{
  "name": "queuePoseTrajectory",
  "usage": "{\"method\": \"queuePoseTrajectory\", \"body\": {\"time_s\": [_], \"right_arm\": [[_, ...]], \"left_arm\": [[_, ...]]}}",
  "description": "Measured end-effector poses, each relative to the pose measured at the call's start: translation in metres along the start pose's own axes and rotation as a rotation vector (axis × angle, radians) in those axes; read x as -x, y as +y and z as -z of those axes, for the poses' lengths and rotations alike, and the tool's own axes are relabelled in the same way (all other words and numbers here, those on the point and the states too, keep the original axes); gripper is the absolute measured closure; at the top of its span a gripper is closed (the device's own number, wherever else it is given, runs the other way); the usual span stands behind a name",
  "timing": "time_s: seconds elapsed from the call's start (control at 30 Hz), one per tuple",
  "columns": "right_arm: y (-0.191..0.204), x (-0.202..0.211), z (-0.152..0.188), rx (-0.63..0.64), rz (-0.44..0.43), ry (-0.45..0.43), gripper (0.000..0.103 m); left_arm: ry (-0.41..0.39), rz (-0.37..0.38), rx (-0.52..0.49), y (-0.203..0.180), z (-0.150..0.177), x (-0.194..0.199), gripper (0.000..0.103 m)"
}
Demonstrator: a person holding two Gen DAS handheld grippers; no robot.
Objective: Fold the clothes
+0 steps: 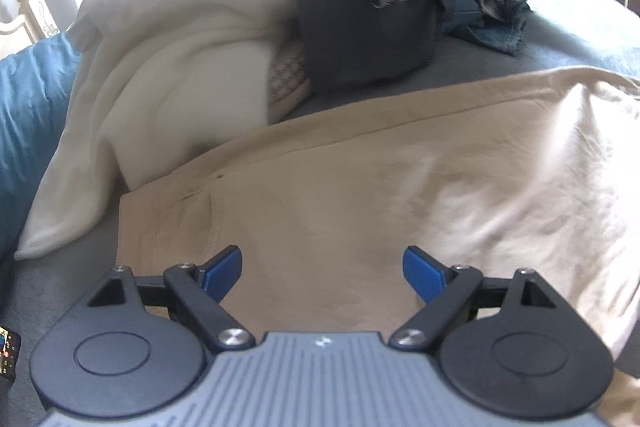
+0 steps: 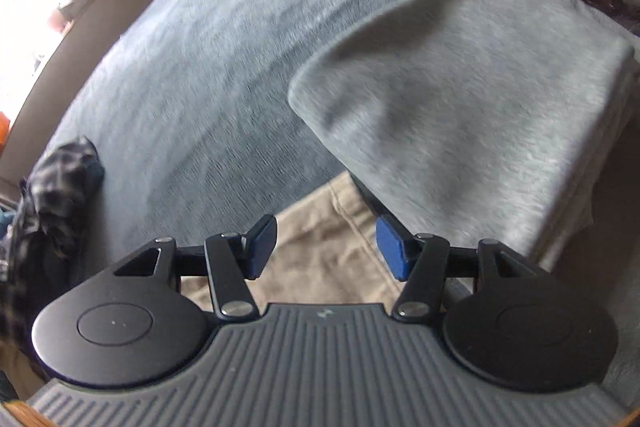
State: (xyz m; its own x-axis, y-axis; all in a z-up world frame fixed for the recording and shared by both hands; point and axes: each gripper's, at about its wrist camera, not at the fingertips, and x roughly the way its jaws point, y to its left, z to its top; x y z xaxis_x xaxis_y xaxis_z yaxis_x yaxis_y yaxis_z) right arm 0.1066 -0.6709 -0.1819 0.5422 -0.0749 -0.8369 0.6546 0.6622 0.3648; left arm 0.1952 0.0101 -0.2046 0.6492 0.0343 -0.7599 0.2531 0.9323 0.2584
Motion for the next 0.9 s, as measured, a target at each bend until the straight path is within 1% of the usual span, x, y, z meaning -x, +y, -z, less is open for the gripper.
{"method": "queuePoseTrajectory", "body": {"time_s": [0.1, 0.27, 0.4, 0.5, 0.53, 0.57, 0.6, 0.7, 0.8, 0.83, 0.9], "right_arm": [[0.006, -0.013, -0.002, 0.084, 0.037, 0.001, 0.048], [0.018, -0.033, -0.007, 0.228, 0.097, -0.001, 0.049], [0.017, -0.057, -0.014, 0.243, 0.13, 0.041, 0.049], [0.018, -0.068, -0.01, 0.259, 0.139, 0.058, 0.051], [0.02, -0.068, -0.007, 0.277, 0.142, 0.051, 0.062], [0.025, -0.066, -0.005, 0.303, 0.145, 0.038, 0.087], [0.03, -0.062, -0.004, 0.327, 0.146, 0.022, 0.098], [0.049, -0.038, -0.003, 0.4, 0.145, -0.08, 0.098], [0.065, -0.014, -0.013, 0.446, 0.139, -0.193, 0.098], [0.069, -0.01, -0.019, 0.454, 0.14, -0.216, 0.098], [0.078, -0.013, -0.029, 0.468, 0.15, -0.223, 0.098]], "left_arm": [[0.004, -0.005, -0.025, -0.007, 0.001, 0.002, 0.014], [0.012, -0.005, -0.032, -0.011, 0.003, 0.0, 0.014], [0.024, -0.001, -0.02, -0.011, 0.004, -0.005, 0.014], [0.025, -0.001, -0.019, -0.011, 0.004, -0.008, 0.014], [0.025, -0.001, -0.02, -0.011, 0.005, -0.009, 0.014], [0.023, -0.002, -0.023, -0.011, 0.005, -0.009, 0.014], [0.021, -0.003, -0.026, -0.011, 0.005, -0.01, 0.013], [0.015, -0.014, -0.048, -0.013, 0.003, -0.01, 0.013], [0.003, -0.033, -0.092, -0.017, 0.0, -0.01, 0.013], [-0.001, -0.04, -0.108, -0.018, -0.001, -0.01, 0.013], [-0.006, -0.048, -0.129, -0.02, -0.002, -0.011, 0.013]]}}
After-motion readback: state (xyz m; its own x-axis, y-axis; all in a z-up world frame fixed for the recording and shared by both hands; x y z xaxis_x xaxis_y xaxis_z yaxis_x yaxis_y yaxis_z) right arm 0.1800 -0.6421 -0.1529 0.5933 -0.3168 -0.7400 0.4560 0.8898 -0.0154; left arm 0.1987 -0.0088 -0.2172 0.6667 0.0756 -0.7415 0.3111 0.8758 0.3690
